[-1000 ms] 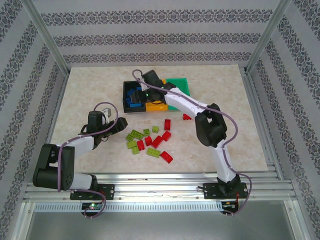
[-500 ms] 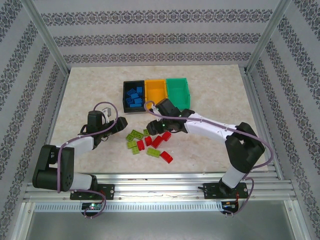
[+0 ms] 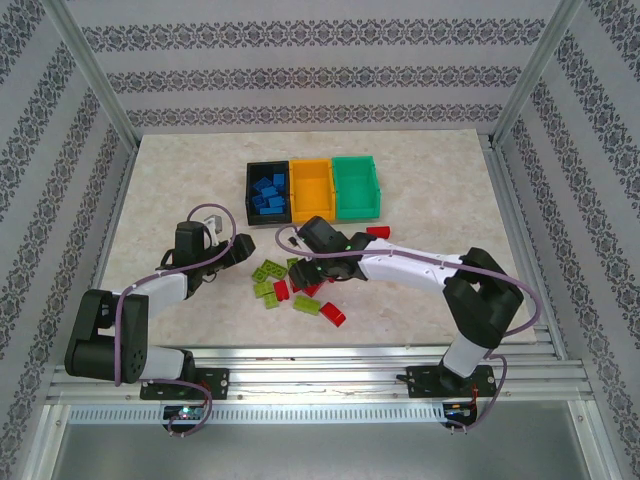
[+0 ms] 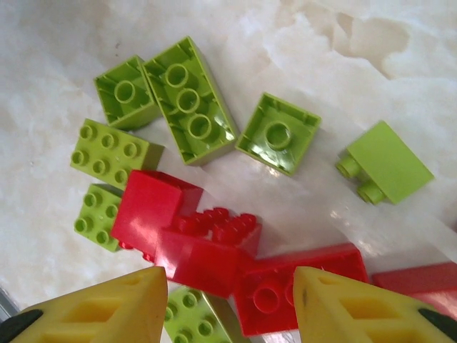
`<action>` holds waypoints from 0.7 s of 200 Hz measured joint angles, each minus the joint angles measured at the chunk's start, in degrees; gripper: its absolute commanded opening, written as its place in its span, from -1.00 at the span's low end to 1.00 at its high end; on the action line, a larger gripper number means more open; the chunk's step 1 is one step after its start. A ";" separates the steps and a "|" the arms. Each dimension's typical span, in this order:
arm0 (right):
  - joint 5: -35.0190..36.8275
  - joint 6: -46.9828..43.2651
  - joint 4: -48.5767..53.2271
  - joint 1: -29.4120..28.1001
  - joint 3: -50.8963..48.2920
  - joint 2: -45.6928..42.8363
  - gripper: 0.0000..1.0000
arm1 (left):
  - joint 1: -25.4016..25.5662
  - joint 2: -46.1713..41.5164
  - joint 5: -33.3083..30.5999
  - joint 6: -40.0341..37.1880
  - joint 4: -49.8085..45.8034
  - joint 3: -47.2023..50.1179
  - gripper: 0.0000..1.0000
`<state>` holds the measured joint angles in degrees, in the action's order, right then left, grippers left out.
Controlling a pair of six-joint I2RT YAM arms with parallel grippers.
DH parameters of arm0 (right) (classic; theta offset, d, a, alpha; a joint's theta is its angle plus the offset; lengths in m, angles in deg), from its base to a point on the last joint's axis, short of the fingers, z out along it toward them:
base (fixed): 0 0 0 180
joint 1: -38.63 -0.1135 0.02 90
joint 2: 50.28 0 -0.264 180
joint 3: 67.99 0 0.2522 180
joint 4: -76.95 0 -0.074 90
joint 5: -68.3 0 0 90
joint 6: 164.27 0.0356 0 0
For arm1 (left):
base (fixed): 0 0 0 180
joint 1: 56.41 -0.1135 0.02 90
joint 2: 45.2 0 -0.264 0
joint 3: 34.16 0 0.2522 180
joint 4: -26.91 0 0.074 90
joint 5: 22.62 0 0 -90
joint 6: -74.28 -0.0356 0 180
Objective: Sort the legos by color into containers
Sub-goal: Pick up the lego from the bottom-center of the table.
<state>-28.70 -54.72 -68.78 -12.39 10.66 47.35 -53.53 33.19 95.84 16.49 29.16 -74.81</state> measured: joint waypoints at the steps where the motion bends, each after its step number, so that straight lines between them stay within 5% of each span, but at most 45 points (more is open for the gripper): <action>1: 0.00 0.00 -0.02 -0.04 0.04 0.07 0.00 | 0.00 0.00 0.00 0.00 0.02 0.00 0.61; 93: 1.75 0.02 0.79 -3.15 2.14 4.44 0.01 | 0.00 0.00 0.04 0.00 0.00 0.00 0.62; 140: 3.17 -0.04 1.57 -3.89 2.99 5.73 -0.25 | 0.00 0.00 0.04 0.00 0.00 0.00 0.62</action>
<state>-25.53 -54.76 -67.21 -16.28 13.65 53.07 -53.53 33.19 95.89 16.49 29.16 -74.81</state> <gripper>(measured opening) 0.387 0.809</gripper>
